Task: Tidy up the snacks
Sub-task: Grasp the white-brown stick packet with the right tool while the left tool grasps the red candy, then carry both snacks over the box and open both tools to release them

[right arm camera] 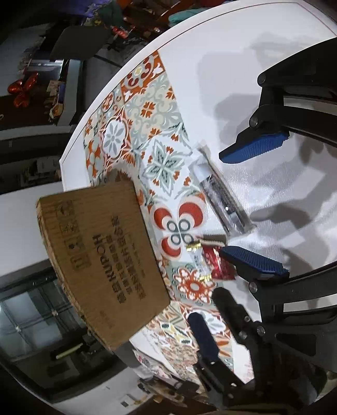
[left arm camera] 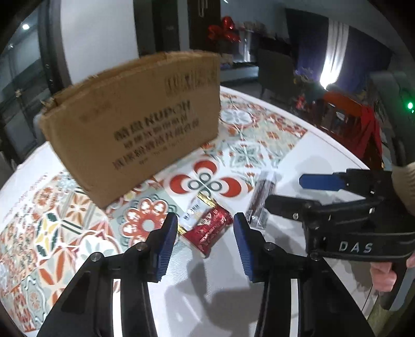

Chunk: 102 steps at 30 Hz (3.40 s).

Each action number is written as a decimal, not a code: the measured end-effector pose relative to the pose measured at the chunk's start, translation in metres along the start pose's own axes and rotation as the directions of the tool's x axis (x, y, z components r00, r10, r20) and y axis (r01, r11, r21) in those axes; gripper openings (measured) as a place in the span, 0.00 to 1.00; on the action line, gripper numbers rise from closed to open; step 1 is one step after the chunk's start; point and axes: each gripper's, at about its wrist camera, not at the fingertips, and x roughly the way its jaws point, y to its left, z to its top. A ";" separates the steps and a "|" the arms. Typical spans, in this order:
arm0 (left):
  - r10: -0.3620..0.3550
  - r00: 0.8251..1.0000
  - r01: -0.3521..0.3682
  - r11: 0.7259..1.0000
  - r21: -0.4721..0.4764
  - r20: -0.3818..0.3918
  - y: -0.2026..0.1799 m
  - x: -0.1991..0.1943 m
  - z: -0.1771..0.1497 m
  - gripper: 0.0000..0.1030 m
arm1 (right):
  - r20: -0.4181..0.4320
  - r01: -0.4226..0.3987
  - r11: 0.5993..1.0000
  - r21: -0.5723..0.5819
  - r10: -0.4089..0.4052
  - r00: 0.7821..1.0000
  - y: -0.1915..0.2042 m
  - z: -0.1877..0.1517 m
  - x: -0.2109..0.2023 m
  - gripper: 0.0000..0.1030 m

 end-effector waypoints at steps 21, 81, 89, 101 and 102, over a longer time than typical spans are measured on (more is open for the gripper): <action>-0.027 0.994 0.027 1.000 0.000 -0.103 -0.003 0.047 -0.002 0.21 | -0.018 0.060 0.998 0.007 -0.060 0.998 -0.005 0.000 0.023 0.65; 0.150 0.980 -0.095 0.926 -0.365 0.127 0.025 -0.070 0.038 0.20 | 0.139 -0.100 0.977 -0.189 0.127 0.982 0.025 0.053 -0.035 0.20; 0.191 0.966 -0.120 0.929 -0.350 0.176 0.032 -0.090 0.065 0.20 | 0.193 -0.119 0.968 -0.220 0.163 0.967 0.035 0.082 -0.055 0.14; 0.199 0.967 -0.127 0.917 -0.378 0.159 0.059 -0.082 0.099 0.20 | 0.191 -0.113 0.958 -0.265 0.167 0.967 0.048 0.121 -0.054 0.09; 0.201 0.967 -0.129 0.917 -0.378 0.157 0.061 -0.081 0.101 0.20 | 0.185 -0.114 0.955 -0.272 0.169 0.968 0.050 0.124 -0.053 0.09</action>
